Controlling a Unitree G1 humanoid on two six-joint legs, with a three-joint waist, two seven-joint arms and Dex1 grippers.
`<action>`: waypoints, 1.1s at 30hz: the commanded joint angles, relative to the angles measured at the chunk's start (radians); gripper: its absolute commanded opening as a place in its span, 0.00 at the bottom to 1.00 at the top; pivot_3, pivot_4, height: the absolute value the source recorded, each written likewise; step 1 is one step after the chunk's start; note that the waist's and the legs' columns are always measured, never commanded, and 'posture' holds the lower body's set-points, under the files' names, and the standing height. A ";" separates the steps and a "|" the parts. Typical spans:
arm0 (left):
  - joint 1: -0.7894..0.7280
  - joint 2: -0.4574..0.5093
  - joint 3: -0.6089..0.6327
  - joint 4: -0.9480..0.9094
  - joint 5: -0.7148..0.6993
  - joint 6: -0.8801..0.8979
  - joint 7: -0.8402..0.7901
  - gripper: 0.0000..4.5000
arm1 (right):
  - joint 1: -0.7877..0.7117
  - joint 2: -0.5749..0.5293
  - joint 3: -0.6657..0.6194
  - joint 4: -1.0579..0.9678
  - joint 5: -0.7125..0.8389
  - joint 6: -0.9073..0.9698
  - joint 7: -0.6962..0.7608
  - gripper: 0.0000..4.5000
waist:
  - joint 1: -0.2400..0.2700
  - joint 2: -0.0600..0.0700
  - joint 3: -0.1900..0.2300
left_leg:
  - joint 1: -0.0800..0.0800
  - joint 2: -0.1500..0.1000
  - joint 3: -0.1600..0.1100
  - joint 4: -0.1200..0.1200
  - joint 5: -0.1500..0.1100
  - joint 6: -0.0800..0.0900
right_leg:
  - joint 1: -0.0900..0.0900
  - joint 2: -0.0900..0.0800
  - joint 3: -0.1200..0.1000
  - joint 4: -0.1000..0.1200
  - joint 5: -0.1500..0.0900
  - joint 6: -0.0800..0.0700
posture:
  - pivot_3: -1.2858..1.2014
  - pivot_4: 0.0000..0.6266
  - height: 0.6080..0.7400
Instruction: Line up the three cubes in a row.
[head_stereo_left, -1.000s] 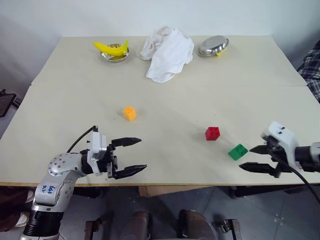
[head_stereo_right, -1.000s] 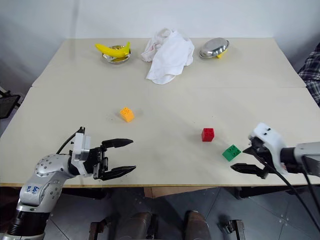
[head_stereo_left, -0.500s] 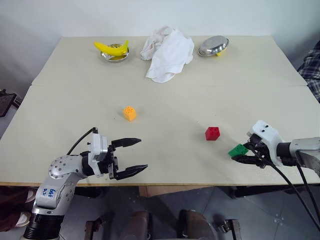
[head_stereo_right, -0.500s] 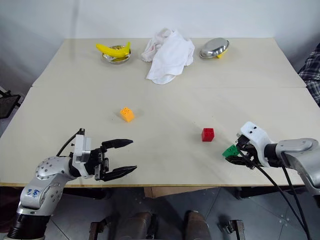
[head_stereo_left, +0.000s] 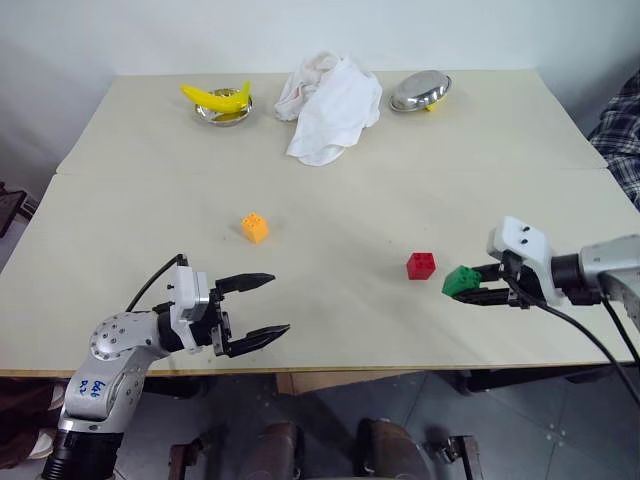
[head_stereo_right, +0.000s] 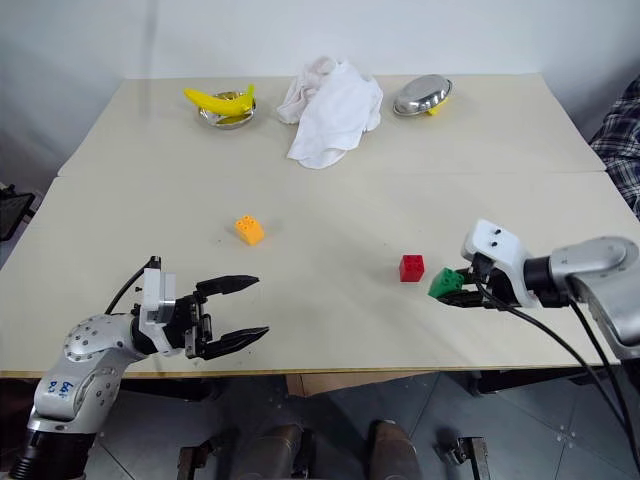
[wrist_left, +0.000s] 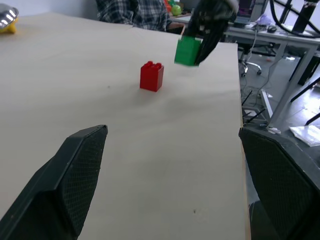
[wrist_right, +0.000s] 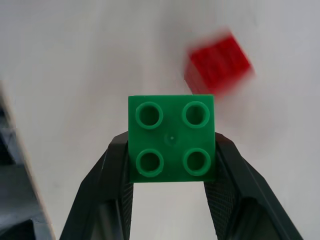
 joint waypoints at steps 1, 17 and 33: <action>0.018 0.009 0.030 0.001 0.003 -0.027 -0.005 1.00 | -0.155 0.069 0.089 0.025 -0.052 -0.046 0.088 0.34 | -0.006 0.000 0.000 | 0.000 0.000 0.000 0.000 0.000 0.000 | 0.000 0.000 0.000 0.000 0.000 0.000 | 0.52 0.24 1.00; 0.174 0.010 0.105 -0.077 0.000 -0.068 0.034 1.00 | -0.577 0.531 0.429 0.585 -0.447 -0.400 0.163 0.34 | -0.018 -0.002 0.001 | -0.001 -0.002 -0.003 0.001 0.000 0.000 | -0.002 -0.001 -0.001 0.009 0.000 0.000 | 0.52 0.24 1.00; 0.210 0.013 0.112 -0.117 0.000 -0.066 0.075 1.00 | -0.580 0.579 0.422 0.716 -0.560 -0.441 0.188 0.34 | -0.018 -0.002 0.001 | 0.000 -0.002 -0.003 0.001 0.000 0.000 | -0.003 -0.001 -0.001 0.010 0.000 0.000 | 0.52 0.24 1.00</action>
